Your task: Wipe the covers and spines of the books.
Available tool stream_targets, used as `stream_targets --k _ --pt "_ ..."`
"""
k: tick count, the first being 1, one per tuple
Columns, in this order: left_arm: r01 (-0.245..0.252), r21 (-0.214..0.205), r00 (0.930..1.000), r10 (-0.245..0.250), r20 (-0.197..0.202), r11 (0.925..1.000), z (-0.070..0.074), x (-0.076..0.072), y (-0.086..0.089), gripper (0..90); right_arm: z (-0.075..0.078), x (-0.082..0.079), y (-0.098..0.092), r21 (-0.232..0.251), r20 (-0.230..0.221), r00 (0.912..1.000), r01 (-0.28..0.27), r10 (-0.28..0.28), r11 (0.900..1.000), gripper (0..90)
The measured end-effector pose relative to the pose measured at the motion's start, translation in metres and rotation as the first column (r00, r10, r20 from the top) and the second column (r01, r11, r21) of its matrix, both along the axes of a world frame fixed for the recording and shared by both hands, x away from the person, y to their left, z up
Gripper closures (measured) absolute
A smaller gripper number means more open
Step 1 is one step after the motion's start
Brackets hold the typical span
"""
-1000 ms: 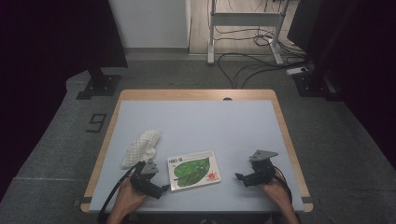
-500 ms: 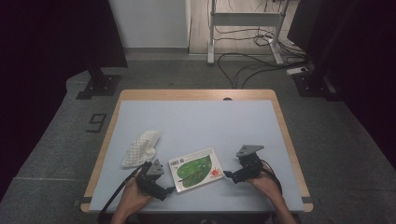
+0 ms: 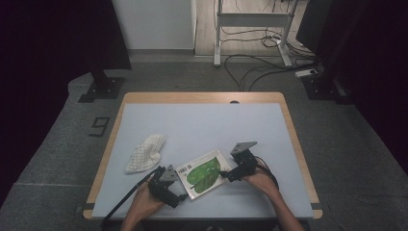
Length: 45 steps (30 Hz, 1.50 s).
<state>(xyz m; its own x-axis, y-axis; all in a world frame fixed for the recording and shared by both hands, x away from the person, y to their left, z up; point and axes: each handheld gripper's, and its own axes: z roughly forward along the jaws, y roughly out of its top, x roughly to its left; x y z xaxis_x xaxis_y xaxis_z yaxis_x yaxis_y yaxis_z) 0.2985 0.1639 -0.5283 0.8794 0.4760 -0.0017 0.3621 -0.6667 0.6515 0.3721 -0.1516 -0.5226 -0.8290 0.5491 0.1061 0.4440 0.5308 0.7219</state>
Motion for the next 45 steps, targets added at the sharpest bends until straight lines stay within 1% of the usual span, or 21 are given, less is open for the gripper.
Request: stream_targets --k 4,6,12,15,17,19,25,28,31,34,38,42,45 --pt "-0.002 -0.003 1.0000 0.002 -0.001 1.0000 0.000 0.000 0.000 0.0 -0.001 0.007 0.010 0.004 -0.013 0.9999 -0.007 0.007 1.0000 1.6" --pt "-0.001 -0.003 1.0000 0.001 -0.003 1.0000 0.000 0.000 0.000 0.0 -0.002 0.010 0.015 0.013 -0.027 0.9996 -0.010 0.010 0.9999 1.7" --pt "-0.002 -0.007 1.0000 0.002 -0.004 1.0000 -0.001 0.000 0.000 0.0 -0.006 0.020 0.025 0.015 -0.043 0.9990 -0.012 0.012 0.9998 1.0" --pt "-0.003 -0.008 1.0000 0.002 -0.004 1.0000 -0.001 0.000 0.000 0.0 -0.006 0.022 0.029 0.020 -0.044 0.9989 -0.016 0.017 0.9997 2.0" --pt "-0.002 -0.008 1.0000 0.002 -0.004 1.0000 -0.001 0.000 0.000 0.0 -0.006 0.022 0.032 0.021 -0.052 0.9985 -0.015 0.016 0.9997 1.7" --pt "-0.002 -0.008 1.0000 0.002 -0.004 1.0000 -0.001 0.000 0.000 0.0 -0.006 0.022 0.034 0.032 -0.062 0.9979 -0.013 0.015 0.9994 0.9" --pt "-0.003 -0.008 1.0000 0.003 -0.005 1.0000 -0.001 0.000 0.000 0.0 -0.004 0.024 0.032 0.083 -0.116 0.9928 0.041 -0.031 0.9957 3.2" --pt "-0.003 -0.008 1.0000 0.003 -0.005 1.0000 -0.001 0.000 0.000 0.0 -0.003 0.024 0.032 0.095 -0.131 0.9905 0.054 -0.042 0.9940 3.4" --pt "-0.004 -0.009 1.0000 0.003 -0.006 1.0000 -0.001 0.000 0.000 0.0 0.001 0.023 0.030 0.106 -0.121 0.9917 0.057 -0.044 0.9927 4.4" --pt "-0.003 -0.009 1.0000 0.003 -0.006 1.0000 -0.001 0.000 0.000 0.0 0.008 0.022 0.027 0.143 -0.125 0.9910 0.064 -0.047 0.9877 4.9" --pt "-0.003 -0.009 1.0000 0.003 -0.006 1.0000 -0.001 0.000 0.000 0.0 0.016 0.018 0.024 0.162 -0.114 0.9925 0.061 -0.043 0.9849 5.6" --pt "-0.003 -0.009 1.0000 0.003 -0.006 1.0000 -0.001 0.000 0.000 0.0 0.021 0.015 0.020 0.176 -0.122 0.9918 0.061 -0.039 0.9825 6.7" --pt "-0.003 -0.008 1.0000 0.003 -0.006 1.0000 -0.001 0.000 0.001 0.0 0.022 0.013 0.017 0.195 -0.131 0.9907 0.062 -0.037 0.9788 7.6"
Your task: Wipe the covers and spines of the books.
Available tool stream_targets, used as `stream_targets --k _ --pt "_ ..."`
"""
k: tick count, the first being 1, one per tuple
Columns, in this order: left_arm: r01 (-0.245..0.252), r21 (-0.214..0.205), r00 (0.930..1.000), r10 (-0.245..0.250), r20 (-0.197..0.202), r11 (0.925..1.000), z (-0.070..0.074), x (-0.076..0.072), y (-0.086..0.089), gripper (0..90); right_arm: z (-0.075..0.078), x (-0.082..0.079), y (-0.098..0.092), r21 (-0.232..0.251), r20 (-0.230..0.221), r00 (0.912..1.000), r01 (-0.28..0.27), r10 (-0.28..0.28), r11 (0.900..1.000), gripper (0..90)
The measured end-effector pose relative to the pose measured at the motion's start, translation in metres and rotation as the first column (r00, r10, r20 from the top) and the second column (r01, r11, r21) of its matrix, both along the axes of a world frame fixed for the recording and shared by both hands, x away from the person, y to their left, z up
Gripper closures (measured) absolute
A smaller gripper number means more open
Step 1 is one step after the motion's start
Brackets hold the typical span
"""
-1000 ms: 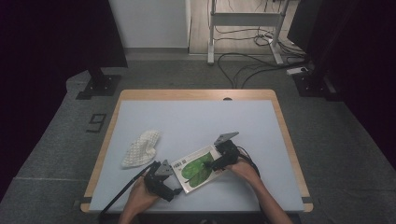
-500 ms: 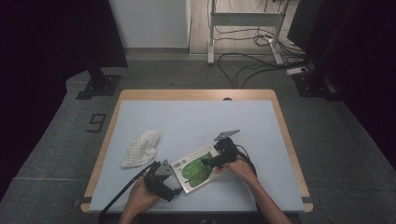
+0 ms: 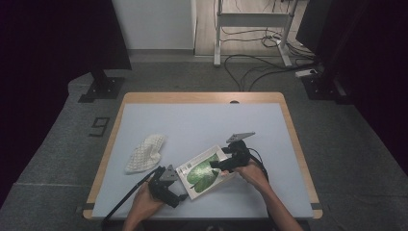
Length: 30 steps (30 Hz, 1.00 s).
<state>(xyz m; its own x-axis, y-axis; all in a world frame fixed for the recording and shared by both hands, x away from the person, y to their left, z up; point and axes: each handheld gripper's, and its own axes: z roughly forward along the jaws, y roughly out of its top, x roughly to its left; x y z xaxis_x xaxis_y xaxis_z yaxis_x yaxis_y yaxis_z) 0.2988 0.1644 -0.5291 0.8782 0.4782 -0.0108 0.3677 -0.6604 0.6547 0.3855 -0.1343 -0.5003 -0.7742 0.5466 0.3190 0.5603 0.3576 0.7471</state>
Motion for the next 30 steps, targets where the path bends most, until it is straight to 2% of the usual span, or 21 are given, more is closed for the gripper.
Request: stream_targets --k 2,3,5,8,11,15,16,22,30 --pt "-0.001 -0.001 1.0000 0.001 0.000 1.0000 0.000 0.000 0.000 0.0 0.001 -0.002 -0.001 0.007 0.000 1.0000 0.002 -0.002 1.0000 8.0" --pt "-0.001 -0.002 1.0000 0.001 -0.001 1.0000 0.000 0.000 0.000 0.0 0.002 -0.003 -0.002 0.015 -0.006 0.9999 -0.009 0.009 0.9998 14.1" --pt "-0.001 -0.001 1.0000 0.001 0.000 1.0000 0.000 0.000 0.000 0.0 0.001 -0.005 -0.001 0.064 -0.058 0.9963 -0.060 0.063 0.9962 16.0" --pt "-0.001 -0.001 1.0000 0.001 0.000 1.0000 0.000 0.000 0.000 0.0 0.001 -0.011 0.005 -0.021 -0.012 0.9979 -0.064 0.063 0.9978 14.9" --pt "-0.001 -0.001 1.0000 0.001 0.000 1.0000 0.000 0.000 0.000 0.0 0.002 -0.009 0.005 -0.047 0.004 0.9969 -0.078 0.079 0.9958 15.8" --pt "-0.002 -0.002 1.0000 0.002 0.000 1.0000 0.000 0.000 0.000 0.0 0.003 -0.006 0.001 -0.110 0.041 0.9902 -0.128 0.133 0.9856 16.8" --pt "-0.002 -0.002 1.0000 0.002 0.000 1.0000 0.000 0.000 0.000 0.0 0.004 -0.004 0.000 -0.116 0.044 0.9863 -0.153 0.159 0.9814 17.4" --pt "-0.001 0.001 1.0000 0.001 0.002 1.0000 0.000 0.000 0.000 0.0 0.010 0.002 -0.006 -0.115 0.046 0.9757 -0.208 0.214 0.9714 27.0" --pt "-0.007 0.003 1.0000 0.007 0.000 1.0000 0.000 -0.001 0.000 0.0 0.018 0.003 -0.011 -0.141 0.027 0.9683 -0.242 0.248 0.9599 39.6"
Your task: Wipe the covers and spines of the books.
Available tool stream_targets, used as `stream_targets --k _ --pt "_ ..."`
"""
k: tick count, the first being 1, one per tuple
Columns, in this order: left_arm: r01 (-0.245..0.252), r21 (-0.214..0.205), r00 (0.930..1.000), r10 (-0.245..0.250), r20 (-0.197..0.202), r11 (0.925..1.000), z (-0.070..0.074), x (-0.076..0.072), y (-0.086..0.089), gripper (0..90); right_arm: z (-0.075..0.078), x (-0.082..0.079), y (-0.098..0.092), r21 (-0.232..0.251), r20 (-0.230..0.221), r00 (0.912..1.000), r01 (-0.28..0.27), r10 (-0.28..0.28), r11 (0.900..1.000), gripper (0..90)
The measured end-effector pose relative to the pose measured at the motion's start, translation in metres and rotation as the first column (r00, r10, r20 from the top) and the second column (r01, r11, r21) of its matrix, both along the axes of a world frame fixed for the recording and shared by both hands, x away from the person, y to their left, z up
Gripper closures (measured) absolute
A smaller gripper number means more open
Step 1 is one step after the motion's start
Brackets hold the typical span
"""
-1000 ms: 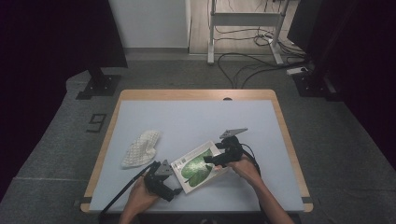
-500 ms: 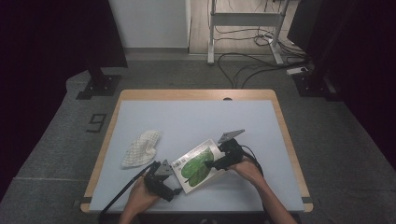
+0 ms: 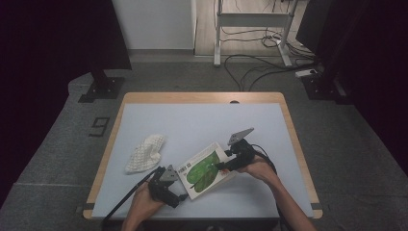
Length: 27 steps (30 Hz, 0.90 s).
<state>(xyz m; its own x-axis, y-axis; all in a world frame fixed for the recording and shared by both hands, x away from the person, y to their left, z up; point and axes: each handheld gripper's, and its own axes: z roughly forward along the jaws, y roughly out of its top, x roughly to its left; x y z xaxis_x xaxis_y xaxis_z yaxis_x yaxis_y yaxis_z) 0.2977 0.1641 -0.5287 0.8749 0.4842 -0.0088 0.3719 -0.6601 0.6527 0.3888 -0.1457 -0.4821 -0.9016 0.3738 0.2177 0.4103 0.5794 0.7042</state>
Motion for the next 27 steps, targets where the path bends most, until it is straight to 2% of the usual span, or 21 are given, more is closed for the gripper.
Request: stream_targets --k 4,8,10,14,17,21,27 --pt "-0.001 -0.002 1.0000 0.001 0.001 1.0000 0.000 0.000 0.000 0.0 0.004 -0.001 -0.003 -0.010 -0.009 0.9999 -0.008 0.008 0.9999 46.7" --pt "-0.001 0.001 1.0000 0.001 -0.004 1.0000 0.001 0.000 0.001 0.2 0.007 -0.003 -0.006 -0.006 0.004 0.9999 -0.012 0.012 0.9999 53.6" --pt "-0.004 0.000 0.9999 0.004 -0.014 1.0000 0.002 0.001 0.001 1.1 0.009 -0.004 -0.008 -0.003 0.011 0.9999 -0.012 0.012 0.9999 56.6" --pt "-0.032 -0.002 0.9976 0.032 -0.062 0.9995 0.007 0.002 0.006 1.6 0.011 -0.007 -0.011 0.010 0.024 0.9996 -0.018 0.018 0.9998 61.8" --pt "-0.046 0.008 0.9973 0.046 -0.057 0.9989 0.009 0.001 0.007 1.1 0.013 -0.010 -0.013 0.021 0.043 0.9989 -0.021 0.020 0.9996 63.6" --pt "-0.063 -0.027 0.9956 0.061 -0.071 0.9976 0.012 0.003 0.009 1.3 0.014 -0.015 -0.015 0.020 0.062 0.9979 -0.021 0.020 0.9996 65.8" --pt "-0.091 -0.074 0.9920 0.084 -0.095 0.9932 0.018 0.006 0.009 1.5 0.013 -0.021 -0.022 0.033 0.059 0.9982 -0.013 0.011 0.9994 68.1"
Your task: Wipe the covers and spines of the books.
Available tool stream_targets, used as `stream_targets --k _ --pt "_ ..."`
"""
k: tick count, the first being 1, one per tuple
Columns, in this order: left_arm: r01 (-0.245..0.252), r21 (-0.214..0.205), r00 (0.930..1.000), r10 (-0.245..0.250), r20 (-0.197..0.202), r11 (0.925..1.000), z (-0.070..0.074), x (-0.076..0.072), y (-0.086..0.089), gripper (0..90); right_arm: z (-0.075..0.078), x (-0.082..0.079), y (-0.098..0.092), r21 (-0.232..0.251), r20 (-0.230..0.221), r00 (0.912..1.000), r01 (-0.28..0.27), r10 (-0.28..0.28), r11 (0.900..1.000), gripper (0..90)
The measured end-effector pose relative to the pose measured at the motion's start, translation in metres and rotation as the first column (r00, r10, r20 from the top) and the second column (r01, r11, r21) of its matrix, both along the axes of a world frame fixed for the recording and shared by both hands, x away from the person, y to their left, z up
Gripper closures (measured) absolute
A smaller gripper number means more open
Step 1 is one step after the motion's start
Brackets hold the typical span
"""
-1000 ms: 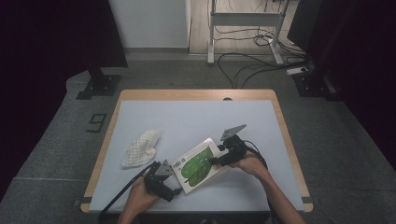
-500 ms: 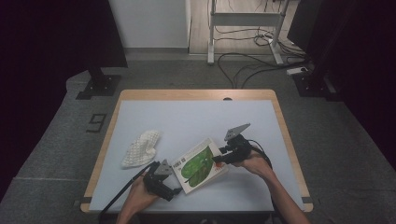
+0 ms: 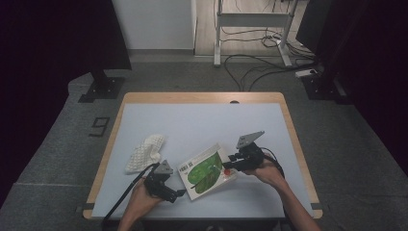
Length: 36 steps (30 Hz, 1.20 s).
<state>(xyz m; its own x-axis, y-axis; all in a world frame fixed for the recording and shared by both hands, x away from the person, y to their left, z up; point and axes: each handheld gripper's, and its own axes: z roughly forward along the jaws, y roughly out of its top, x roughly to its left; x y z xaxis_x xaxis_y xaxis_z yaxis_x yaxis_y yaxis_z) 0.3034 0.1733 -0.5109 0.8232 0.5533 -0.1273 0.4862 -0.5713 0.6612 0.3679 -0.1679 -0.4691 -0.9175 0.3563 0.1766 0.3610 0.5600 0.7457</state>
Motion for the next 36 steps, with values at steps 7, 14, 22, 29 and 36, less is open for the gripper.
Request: stream_targets --k 7,14,22,29,36 --pt "0.022 -0.008 0.9997 -0.022 -0.010 0.9997 0.003 0.000 -0.009 1.7 -0.003 -0.008 -0.008 0.007 0.007 0.9999 0.008 -0.008 0.9999 69.3" --pt "0.044 -0.006 0.9990 -0.044 0.000 0.9990 0.006 0.000 -0.018 5.1 -0.007 -0.015 -0.015 0.014 0.013 0.9998 0.017 -0.017 0.9998 70.1" --pt "0.056 -0.006 0.9981 -0.056 0.026 0.9984 0.012 -0.003 -0.022 20.8 -0.014 -0.017 -0.020 0.023 0.008 0.9996 0.026 -0.027 0.9994 70.2" --pt "0.060 -0.002 0.9970 -0.060 0.050 0.9982 0.019 -0.005 -0.024 28.1 -0.019 -0.018 -0.024 0.021 0.003 0.9993 0.038 -0.038 0.9991 66.3" --pt "0.060 0.000 0.9960 -0.060 0.067 0.9982 0.022 -0.005 -0.025 31.1 -0.021 -0.019 -0.026 -0.003 0.039 0.9964 0.075 -0.075 0.9972 51.0"
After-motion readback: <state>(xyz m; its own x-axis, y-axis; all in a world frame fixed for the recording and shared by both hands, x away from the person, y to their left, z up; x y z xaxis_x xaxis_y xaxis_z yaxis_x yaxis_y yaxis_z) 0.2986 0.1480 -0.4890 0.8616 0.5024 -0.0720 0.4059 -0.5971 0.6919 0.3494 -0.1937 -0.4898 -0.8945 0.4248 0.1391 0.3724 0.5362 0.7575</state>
